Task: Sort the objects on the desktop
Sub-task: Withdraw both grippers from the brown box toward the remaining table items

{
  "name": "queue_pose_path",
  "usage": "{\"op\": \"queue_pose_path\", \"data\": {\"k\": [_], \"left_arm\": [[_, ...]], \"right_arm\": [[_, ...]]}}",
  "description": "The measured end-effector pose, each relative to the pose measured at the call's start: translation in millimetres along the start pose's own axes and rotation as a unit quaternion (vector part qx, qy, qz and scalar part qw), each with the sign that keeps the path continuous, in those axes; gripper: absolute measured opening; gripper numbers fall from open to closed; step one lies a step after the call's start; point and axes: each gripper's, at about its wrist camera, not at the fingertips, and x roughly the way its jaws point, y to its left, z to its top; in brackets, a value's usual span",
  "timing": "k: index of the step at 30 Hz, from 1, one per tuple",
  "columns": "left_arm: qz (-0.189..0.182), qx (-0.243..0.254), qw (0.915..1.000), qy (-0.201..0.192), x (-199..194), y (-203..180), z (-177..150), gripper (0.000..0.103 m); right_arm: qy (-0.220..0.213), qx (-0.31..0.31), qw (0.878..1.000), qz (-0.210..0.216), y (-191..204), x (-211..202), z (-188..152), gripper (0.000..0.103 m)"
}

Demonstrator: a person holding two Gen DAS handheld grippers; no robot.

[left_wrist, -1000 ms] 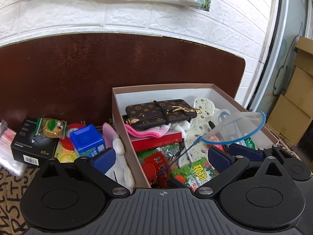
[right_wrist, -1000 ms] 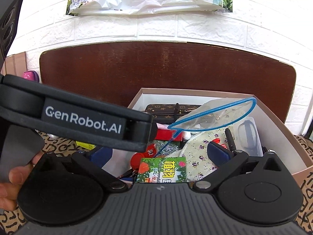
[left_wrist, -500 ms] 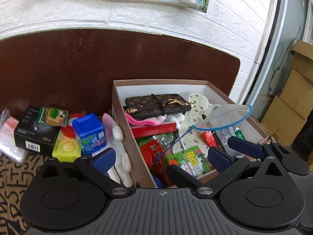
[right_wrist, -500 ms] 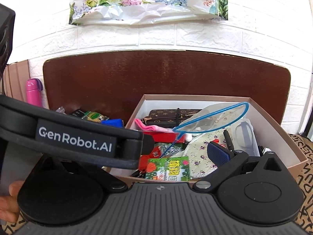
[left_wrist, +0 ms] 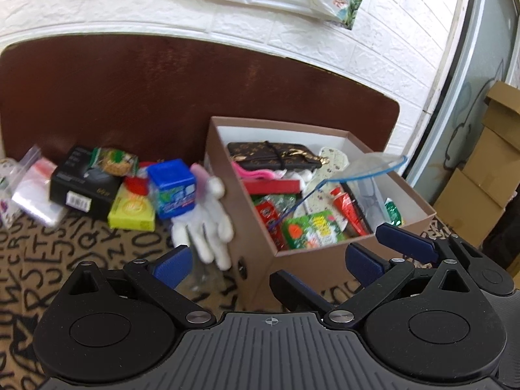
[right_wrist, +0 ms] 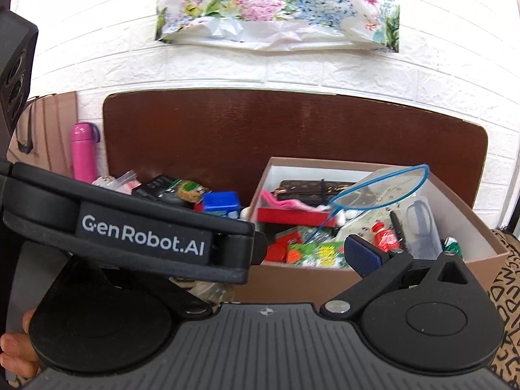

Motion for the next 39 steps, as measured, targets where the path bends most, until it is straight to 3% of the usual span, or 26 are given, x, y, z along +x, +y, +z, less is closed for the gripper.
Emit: {"op": "queue_pose_path", "data": {"k": [20, 27, 32, 39], "left_arm": [[0.079, -0.099, 0.9919, 0.011, -53.8, 87.4, -56.1, 0.103], [0.100, -0.132, 0.9861, -0.004, -64.8, 130.2, -56.3, 0.103], [0.126, -0.133, 0.9829, -0.015, -68.1, 159.7, -47.9, 0.103], [0.151, -0.155, 0.9761, -0.019, -65.7, 203.3, -39.7, 0.103]], "right_arm": [[0.045, -0.028, 0.995, 0.082, 91.7, 13.2, -26.4, 0.103], [0.022, -0.053, 0.993, 0.101, 127.9, 28.1, -22.7, 0.103], [0.019, -0.048, 0.989, 0.140, 142.6, 46.6, -11.5, 0.103], [0.027, -0.056, 0.986, 0.154, 164.2, 76.5, -2.5, 0.103]]}}
